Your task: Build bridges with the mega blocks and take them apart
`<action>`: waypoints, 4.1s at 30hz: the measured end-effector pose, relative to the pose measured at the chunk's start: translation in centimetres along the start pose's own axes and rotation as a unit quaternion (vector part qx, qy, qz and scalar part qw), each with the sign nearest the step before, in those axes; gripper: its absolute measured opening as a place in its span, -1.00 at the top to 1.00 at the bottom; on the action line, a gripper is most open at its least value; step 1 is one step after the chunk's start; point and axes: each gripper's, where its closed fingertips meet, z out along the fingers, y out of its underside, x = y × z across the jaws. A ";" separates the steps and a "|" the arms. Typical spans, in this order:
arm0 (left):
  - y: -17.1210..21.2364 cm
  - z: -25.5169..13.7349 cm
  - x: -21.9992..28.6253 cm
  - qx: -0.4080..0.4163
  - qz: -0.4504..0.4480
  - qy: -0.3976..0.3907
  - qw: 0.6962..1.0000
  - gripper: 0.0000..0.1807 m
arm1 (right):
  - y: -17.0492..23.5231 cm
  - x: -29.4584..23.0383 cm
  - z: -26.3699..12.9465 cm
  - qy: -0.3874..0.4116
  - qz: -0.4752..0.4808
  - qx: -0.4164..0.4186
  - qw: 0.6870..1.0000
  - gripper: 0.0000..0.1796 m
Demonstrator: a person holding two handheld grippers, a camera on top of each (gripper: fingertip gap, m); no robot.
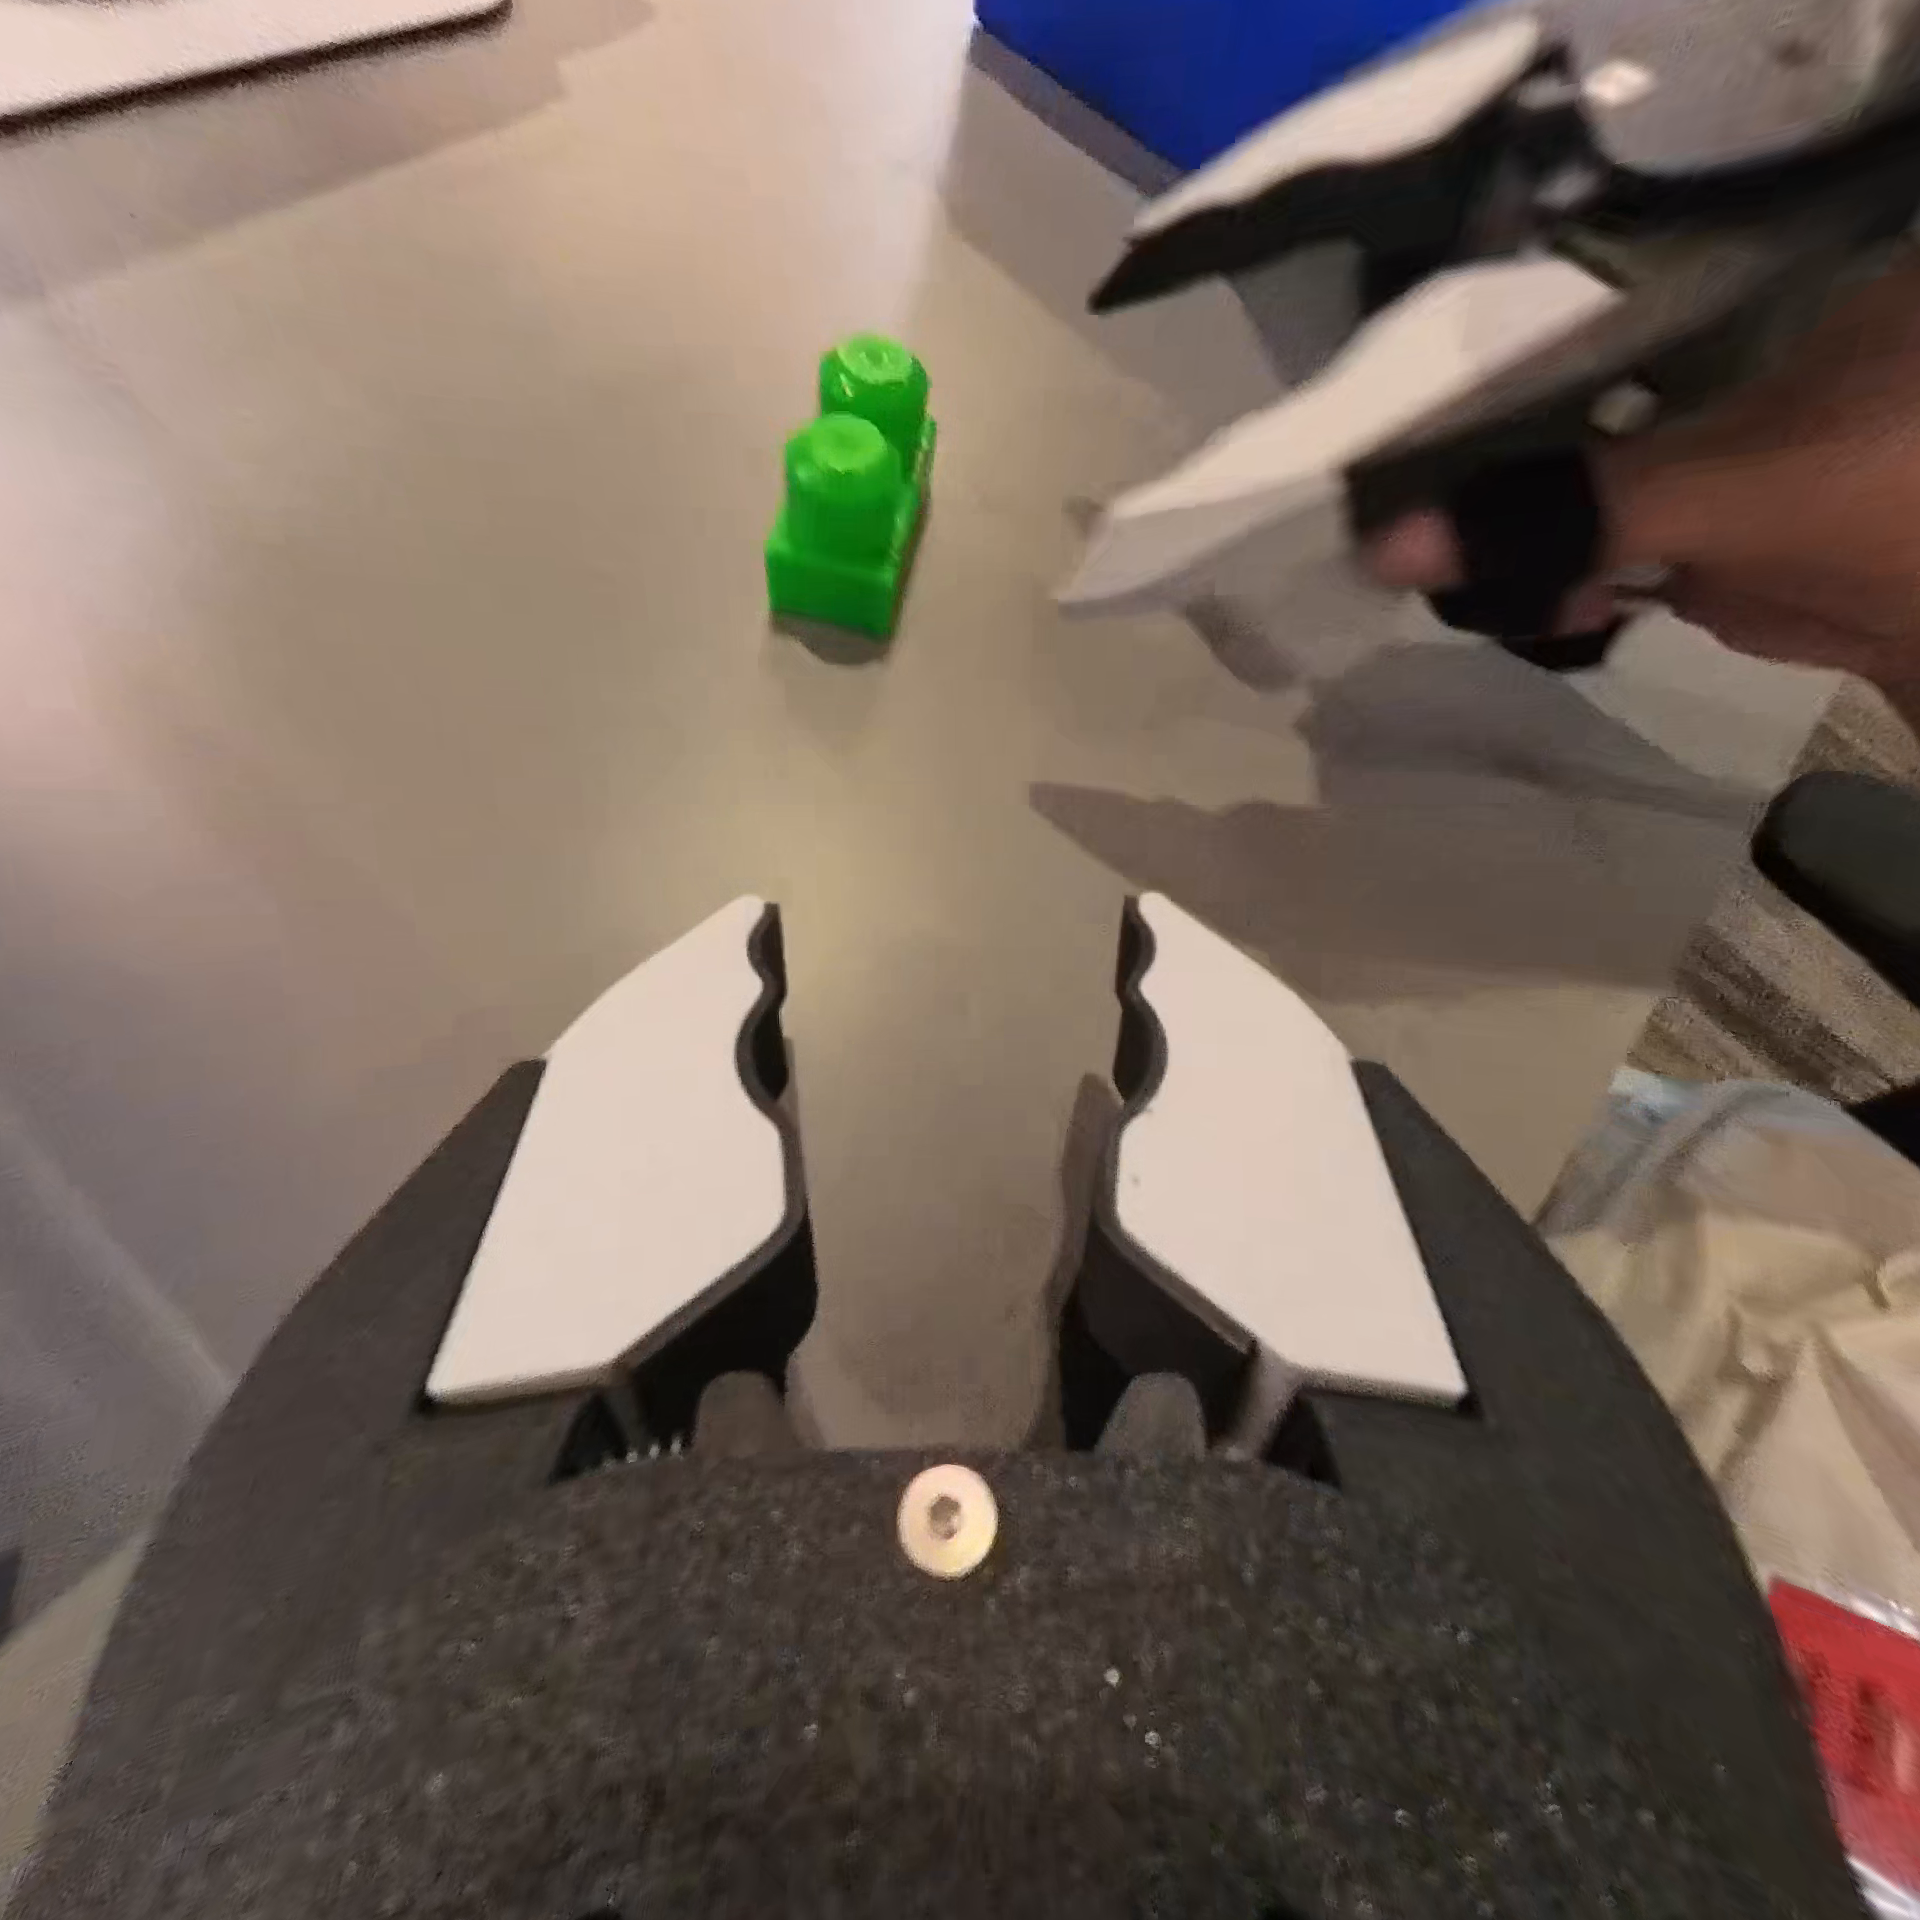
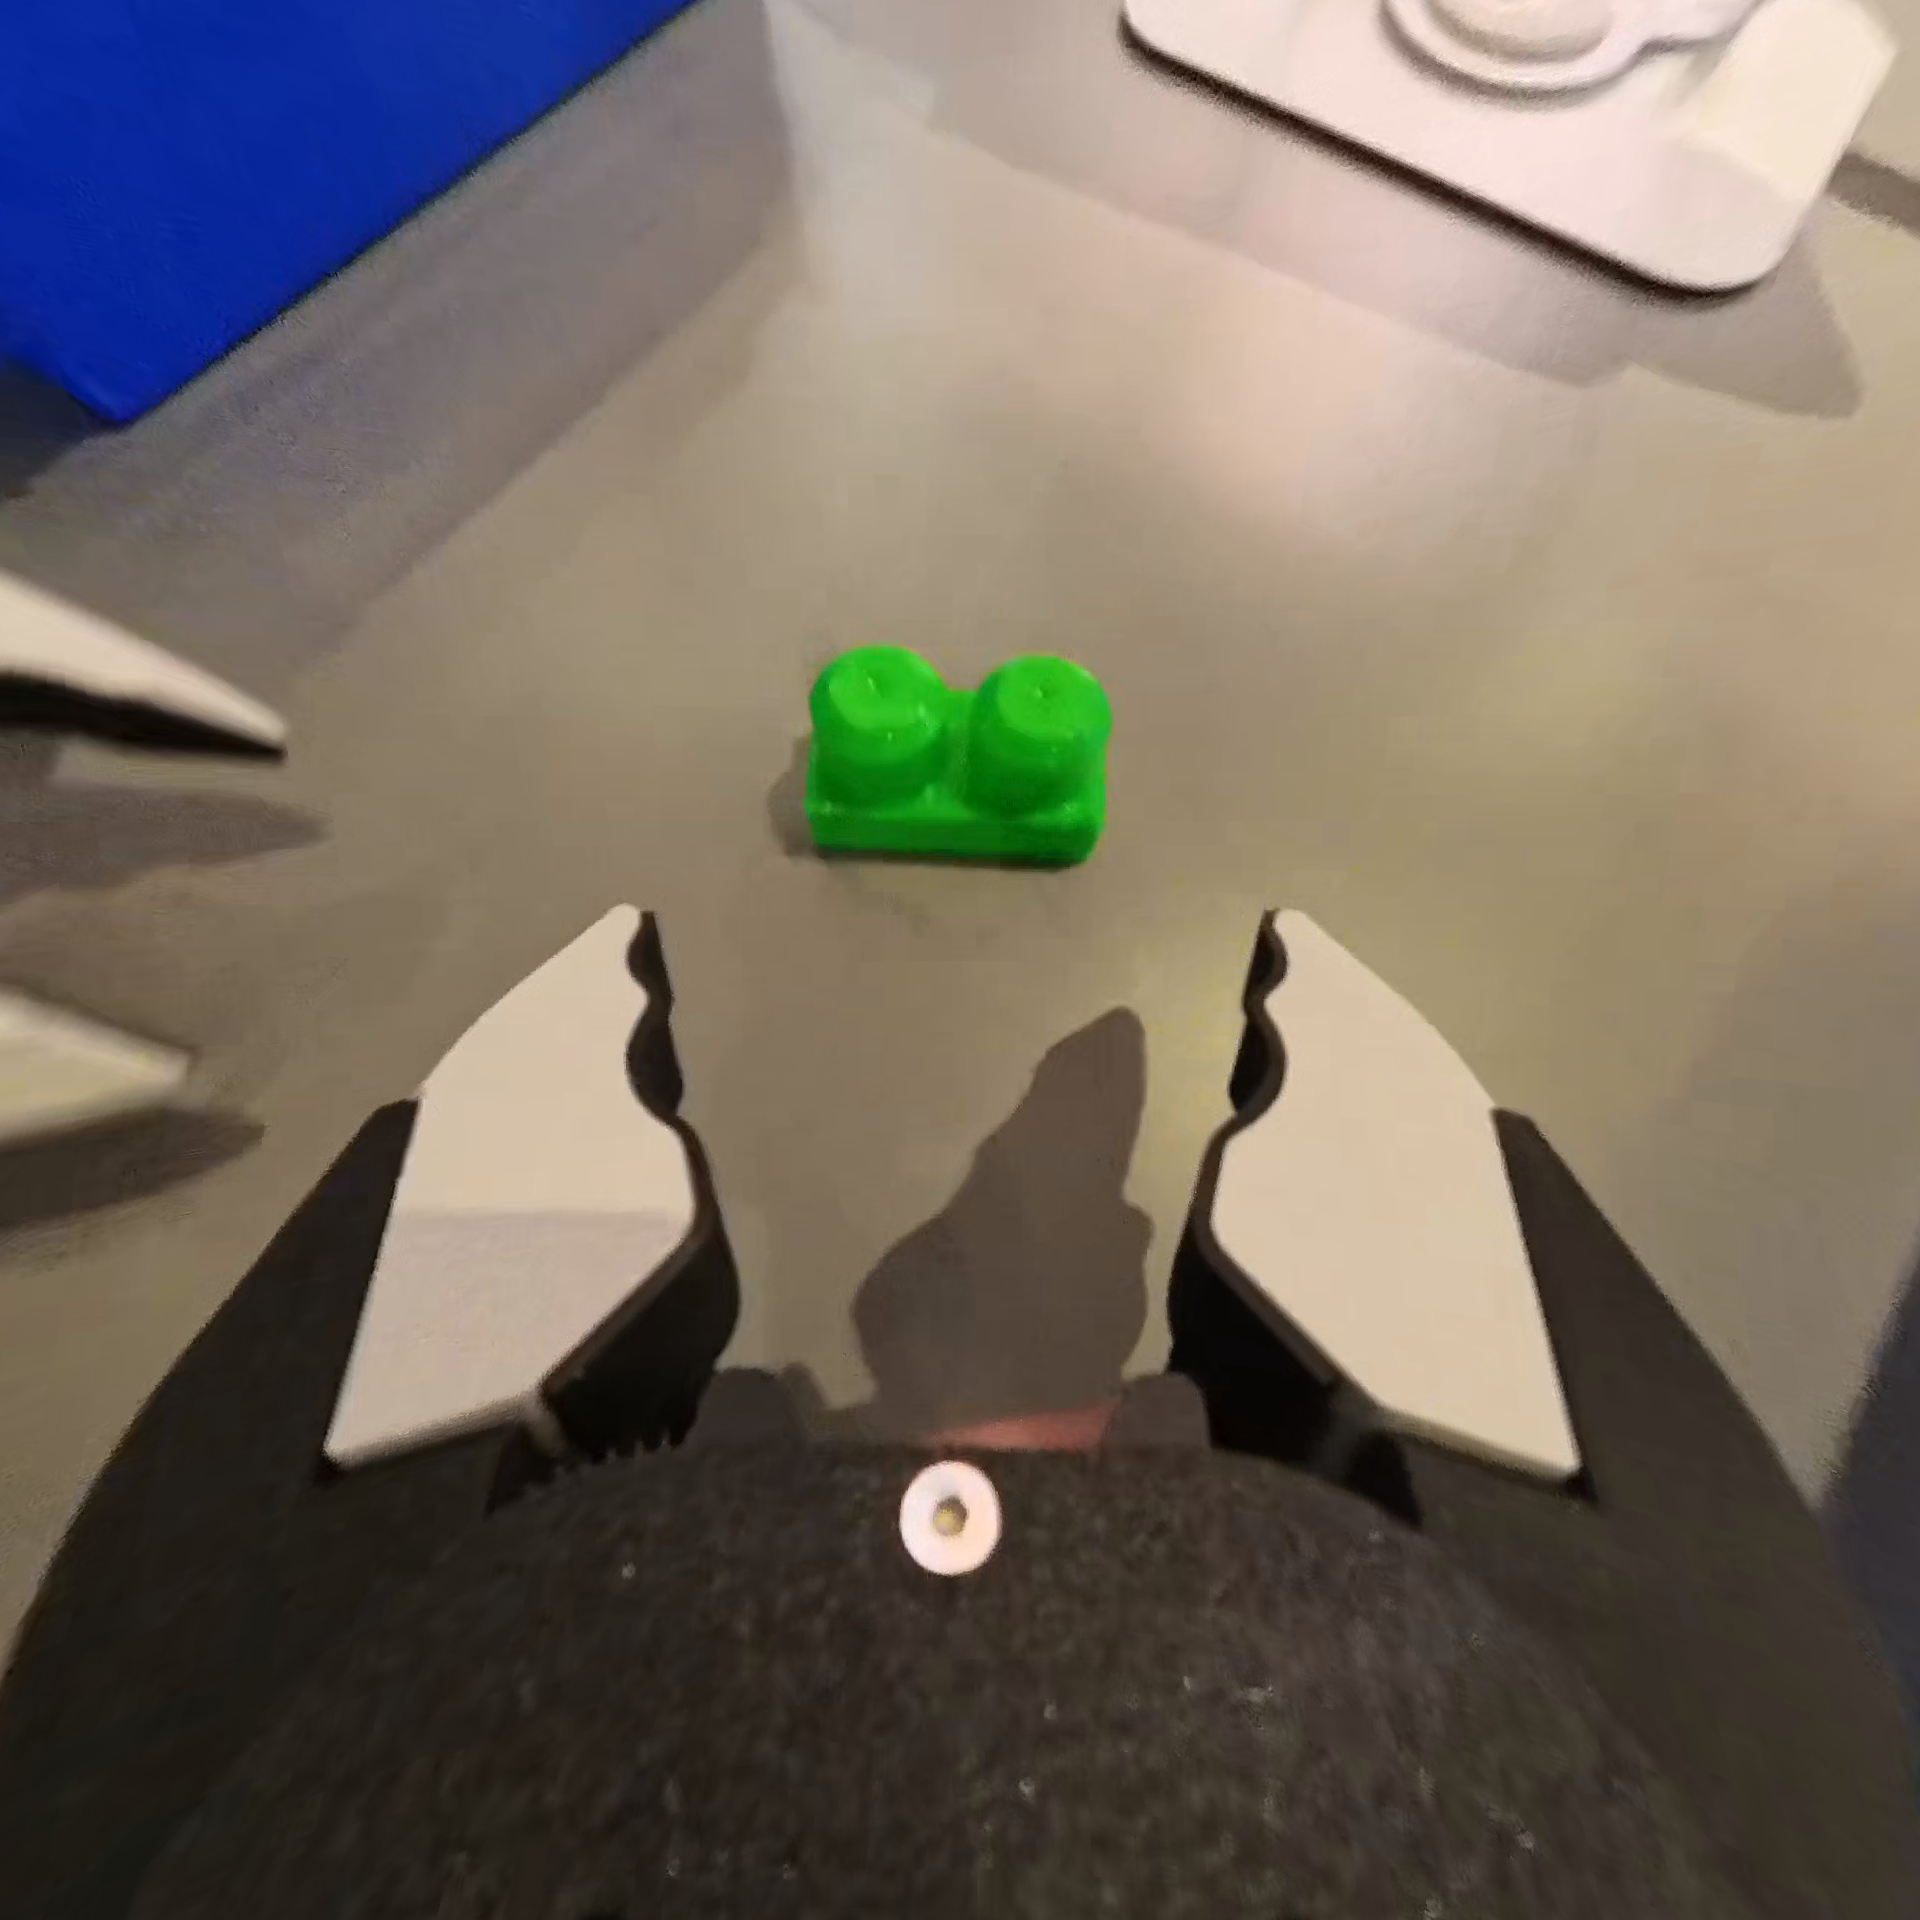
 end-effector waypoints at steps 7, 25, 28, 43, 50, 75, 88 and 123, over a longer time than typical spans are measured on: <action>2.0 -0.5 1.0 -0.041 0.037 -0.004 0.998 0.36 | -1.2 0.1 5.4 0.006 0.038 -0.046 0.998 -0.20; 2.0 0.0 1.1 -0.041 0.050 0.004 0.998 0.37 | -9.7 15.5 -15.9 0.173 0.025 0.111 0.978 0.17; 1.8 0.1 1.8 -0.039 0.046 0.020 0.998 0.37 | -9.6 23.6 -21.7 0.240 0.052 0.099 0.964 0.17; 2.4 1.1 2.2 -0.062 0.101 -0.005 0.993 0.35 | 4.5 38.3 -9.5 0.164 0.073 -0.390 0.903 0.16; 2.7 0.6 2.1 -0.062 0.110 -0.014 0.992 0.33 | 6.3 39.8 -8.7 0.158 -0.035 -0.532 0.831 0.16; -2.4 -1.1 -0.2 0.100 0.064 -0.053 0.991 0.33 | -5.4 1.7 -13.1 -0.134 -0.022 0.231 0.963 0.32; -3.7 -2.2 -2.3 0.126 -0.039 -0.022 0.991 0.37 | 0.3 -1.7 -8.9 -0.073 -0.049 0.254 0.963 0.38; -6.8 -9.0 -38.7 -0.293 -0.153 -0.297 0.896 0.59 | 0.9 -1.3 -8.8 -0.087 -0.068 0.241 0.964 0.42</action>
